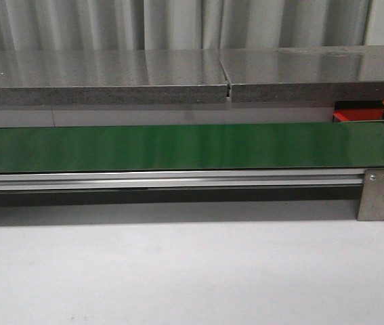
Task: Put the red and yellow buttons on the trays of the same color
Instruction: 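Lift the right gripper up away from the trays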
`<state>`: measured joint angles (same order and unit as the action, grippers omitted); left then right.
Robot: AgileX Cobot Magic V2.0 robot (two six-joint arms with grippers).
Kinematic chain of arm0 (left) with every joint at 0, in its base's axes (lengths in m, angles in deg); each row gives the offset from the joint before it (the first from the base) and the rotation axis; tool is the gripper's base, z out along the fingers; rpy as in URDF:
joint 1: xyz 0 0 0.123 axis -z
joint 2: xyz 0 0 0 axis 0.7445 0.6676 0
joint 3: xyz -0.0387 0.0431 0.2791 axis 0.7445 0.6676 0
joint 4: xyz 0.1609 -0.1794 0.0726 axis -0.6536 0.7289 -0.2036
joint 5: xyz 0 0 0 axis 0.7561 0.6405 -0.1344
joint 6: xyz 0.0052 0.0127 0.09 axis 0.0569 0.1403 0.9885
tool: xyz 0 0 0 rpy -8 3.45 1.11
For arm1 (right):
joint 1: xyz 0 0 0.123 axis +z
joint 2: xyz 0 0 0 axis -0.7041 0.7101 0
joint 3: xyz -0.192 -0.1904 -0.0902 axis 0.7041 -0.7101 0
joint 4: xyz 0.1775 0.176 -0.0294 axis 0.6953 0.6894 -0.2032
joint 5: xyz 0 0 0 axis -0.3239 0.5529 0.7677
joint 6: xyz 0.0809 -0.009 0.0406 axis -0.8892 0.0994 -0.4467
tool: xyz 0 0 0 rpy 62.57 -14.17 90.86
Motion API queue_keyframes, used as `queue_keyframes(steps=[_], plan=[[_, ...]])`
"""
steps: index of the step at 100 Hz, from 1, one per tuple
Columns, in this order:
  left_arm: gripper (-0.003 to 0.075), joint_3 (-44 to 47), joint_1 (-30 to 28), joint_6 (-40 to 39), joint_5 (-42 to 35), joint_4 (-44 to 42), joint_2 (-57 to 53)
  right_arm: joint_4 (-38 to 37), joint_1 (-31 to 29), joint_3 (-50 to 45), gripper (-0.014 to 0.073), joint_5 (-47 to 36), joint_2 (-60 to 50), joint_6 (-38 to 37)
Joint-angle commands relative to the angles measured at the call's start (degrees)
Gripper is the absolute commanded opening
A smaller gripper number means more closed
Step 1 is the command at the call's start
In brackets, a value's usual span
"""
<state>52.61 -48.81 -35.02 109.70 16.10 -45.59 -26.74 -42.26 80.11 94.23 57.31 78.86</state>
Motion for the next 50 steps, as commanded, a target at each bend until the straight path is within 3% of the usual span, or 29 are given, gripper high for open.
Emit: queue_keyframes(steps=[1,50], plan=[[-0.0019,-1.53,0.28,0.04,-4.0,1.38,0.27,3.12,0.13,-1.52,-0.006,-5.41,-2.1,0.33],[-0.0019,-1.53,0.28,0.04,-4.0,1.38,0.27,3.75,0.13,-4.03,-0.006,-3.98,-3.43,0.33]])
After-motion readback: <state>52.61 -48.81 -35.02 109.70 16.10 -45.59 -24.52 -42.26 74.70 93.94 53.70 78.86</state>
